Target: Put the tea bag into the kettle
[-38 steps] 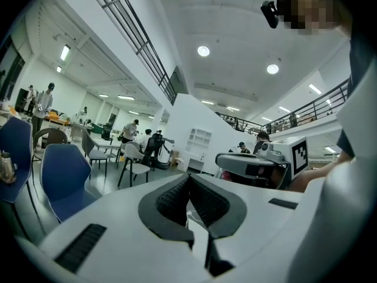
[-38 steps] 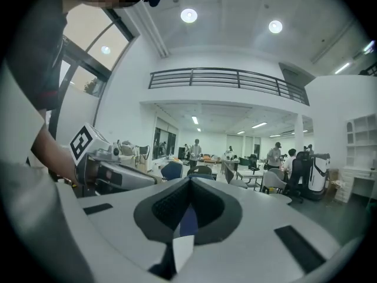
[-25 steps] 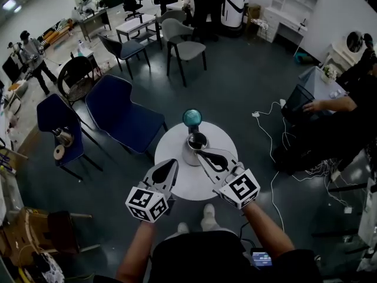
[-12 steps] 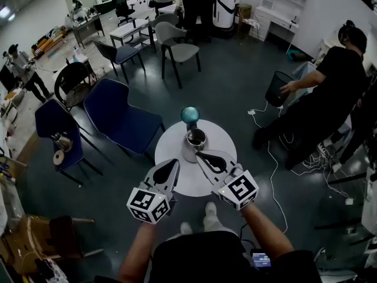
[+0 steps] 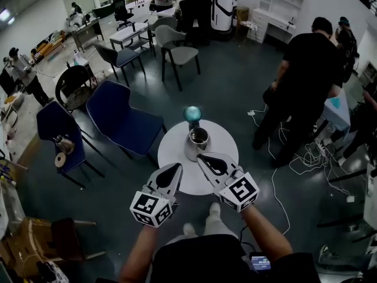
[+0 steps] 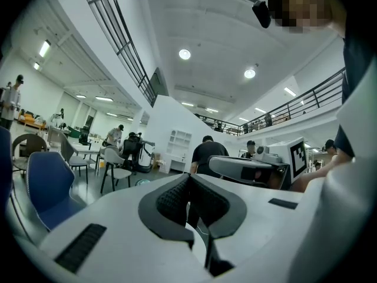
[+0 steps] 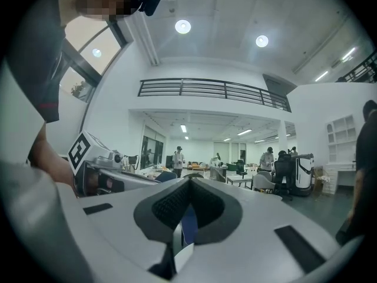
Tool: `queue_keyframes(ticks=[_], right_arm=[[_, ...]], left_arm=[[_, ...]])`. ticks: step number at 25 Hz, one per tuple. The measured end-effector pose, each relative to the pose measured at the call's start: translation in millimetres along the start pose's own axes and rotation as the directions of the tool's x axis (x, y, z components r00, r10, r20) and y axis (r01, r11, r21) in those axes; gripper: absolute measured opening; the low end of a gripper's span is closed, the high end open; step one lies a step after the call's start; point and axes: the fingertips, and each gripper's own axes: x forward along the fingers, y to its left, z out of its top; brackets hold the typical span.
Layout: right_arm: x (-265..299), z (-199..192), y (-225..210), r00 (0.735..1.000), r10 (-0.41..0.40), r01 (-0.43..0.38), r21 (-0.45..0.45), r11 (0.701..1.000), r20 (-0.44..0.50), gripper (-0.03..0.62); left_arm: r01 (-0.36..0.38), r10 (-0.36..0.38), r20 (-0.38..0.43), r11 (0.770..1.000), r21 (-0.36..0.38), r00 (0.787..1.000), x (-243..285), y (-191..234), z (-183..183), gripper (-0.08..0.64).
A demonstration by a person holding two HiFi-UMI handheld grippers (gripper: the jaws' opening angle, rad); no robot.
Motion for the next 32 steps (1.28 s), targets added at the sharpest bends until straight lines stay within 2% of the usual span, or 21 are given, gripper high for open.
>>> queue_keyframes(ticks=[6, 13, 22, 32], right_arm=[[0, -4, 8, 1.000, -0.008, 0.008, 0.022, 1.000, -0.004, 0.018], [-16, -1, -3, 1.000, -0.022, 0.022, 0.018, 1.000, -0.003, 0.018], [-54, 8, -10, 1.000, -0.013, 0.013, 0.012, 1.000, 0.013, 0.018], [-105, 8, -9, 1.000, 0.008, -0.008, 0.003, 1.000, 0.000, 0.018]], left_arm=[[-0.002, 0.002, -0.017, 1.000, 0.030, 1.000, -8, 3, -6, 0.015], [0.024, -0.022, -0.032, 0.997, 0.073, 0.999, 5, -17, -3, 0.015], [0.019, -0.017, -0.013, 0.995, 0.095, 1.000, 16, -55, 2, 0.015], [0.015, -0.015, -0.009, 0.998, 0.068, 1.000, 18, -113, -9, 0.015]])
